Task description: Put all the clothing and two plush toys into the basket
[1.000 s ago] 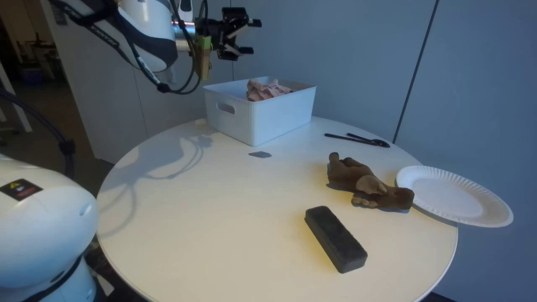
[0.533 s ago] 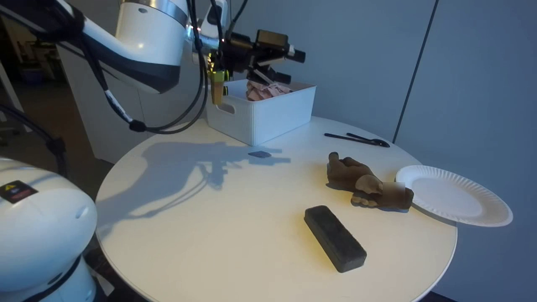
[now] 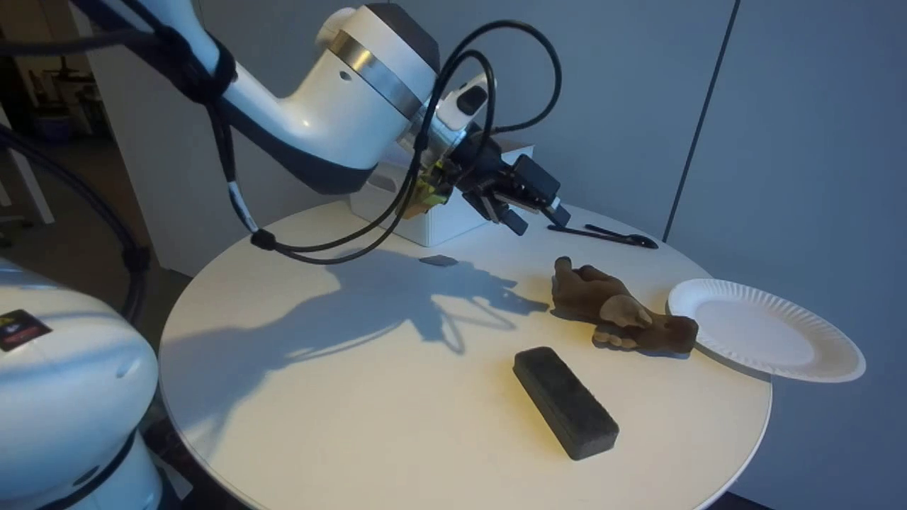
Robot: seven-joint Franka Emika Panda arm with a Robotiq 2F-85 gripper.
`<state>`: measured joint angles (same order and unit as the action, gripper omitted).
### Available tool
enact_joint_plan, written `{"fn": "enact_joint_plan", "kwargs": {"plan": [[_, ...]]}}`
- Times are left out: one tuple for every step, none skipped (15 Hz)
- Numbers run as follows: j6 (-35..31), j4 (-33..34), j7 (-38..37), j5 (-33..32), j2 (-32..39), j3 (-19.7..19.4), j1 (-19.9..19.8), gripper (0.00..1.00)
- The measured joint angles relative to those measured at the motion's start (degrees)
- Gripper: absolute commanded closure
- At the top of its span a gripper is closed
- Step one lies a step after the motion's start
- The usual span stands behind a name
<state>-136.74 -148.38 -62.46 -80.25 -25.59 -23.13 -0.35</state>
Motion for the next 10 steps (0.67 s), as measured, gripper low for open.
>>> {"fn": "enact_joint_plan", "kwargs": {"plan": [[-1.67, 1.13, 3.22, 4.47, 2.52, -0.27, -0.28, 0.00], [-2.28, 2.16, 6.46, 9.31, 5.00, -0.31, -0.45, 0.00], [-2.08, 3.14, 9.50, 14.34, 7.39, -0.30, -0.50, 0.00], [-1.45, 4.06, 12.42, 19.27, 9.57, -0.05, -0.71, 0.00], [-0.32, 5.04, 14.52, 23.36, 11.50, 0.75, -1.49, 0.00], [1.31, 6.24, 15.00, 26.05, 13.24, 2.01, -2.77, 0.00], [2.96, 7.65, 14.46, 27.06, 14.87, 3.29, -4.25, 0.00], [3.93, 9.23, 13.30, 27.14, 16.51, 4.43, -5.79, 0.00], [4.14, 10.82, 11.87, 26.86, 18.13, 5.25, -7.19, 0.00], [4.14, 12.46, 10.73, 26.52, 19.78, 5.82, -8.33, 0.00]]}}
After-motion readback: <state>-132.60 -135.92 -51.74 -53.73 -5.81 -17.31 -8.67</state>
